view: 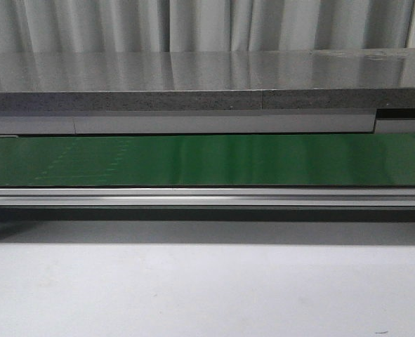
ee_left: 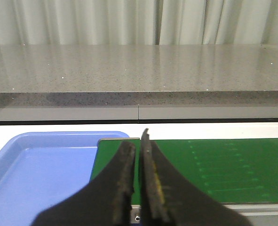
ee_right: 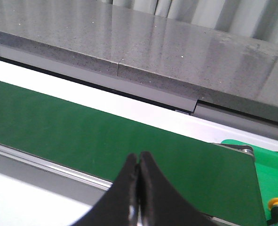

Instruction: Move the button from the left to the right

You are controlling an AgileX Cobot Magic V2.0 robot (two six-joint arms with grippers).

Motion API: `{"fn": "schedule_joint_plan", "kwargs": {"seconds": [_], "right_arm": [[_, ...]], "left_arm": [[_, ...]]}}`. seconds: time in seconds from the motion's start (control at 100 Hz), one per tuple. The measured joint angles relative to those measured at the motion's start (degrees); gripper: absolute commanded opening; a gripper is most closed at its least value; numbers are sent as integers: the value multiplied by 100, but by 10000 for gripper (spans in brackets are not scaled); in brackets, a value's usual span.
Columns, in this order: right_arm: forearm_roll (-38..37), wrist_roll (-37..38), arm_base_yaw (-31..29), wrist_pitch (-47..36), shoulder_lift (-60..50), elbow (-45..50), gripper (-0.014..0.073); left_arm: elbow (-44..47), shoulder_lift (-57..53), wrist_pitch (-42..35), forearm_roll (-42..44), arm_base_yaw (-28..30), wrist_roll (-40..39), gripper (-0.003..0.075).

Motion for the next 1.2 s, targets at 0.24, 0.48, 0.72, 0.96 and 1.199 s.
{"fn": "schedule_joint_plan", "kwargs": {"seconds": [0.24, 0.48, 0.72, 0.96, 1.199], "right_arm": [[0, 0, 0, 0, 0, 0, -68], [-177, 84, 0, -55, 0, 12, -68], [-1404, 1372, 0, -358, -33, 285, -68], [-1625, 1854, -315, -807, -661, 1135, -68], [-1632, 1897, -605, -930, -1469, 1735, -68]], "left_arm": [[0, 0, 0, 0, 0, 0, 5], [0, 0, 0, 0, 0, 0, 5], [0, 0, 0, 0, 0, 0, 5], [0, 0, 0, 0, 0, 0, 5], [0, 0, 0, 0, 0, 0, 5]]}}
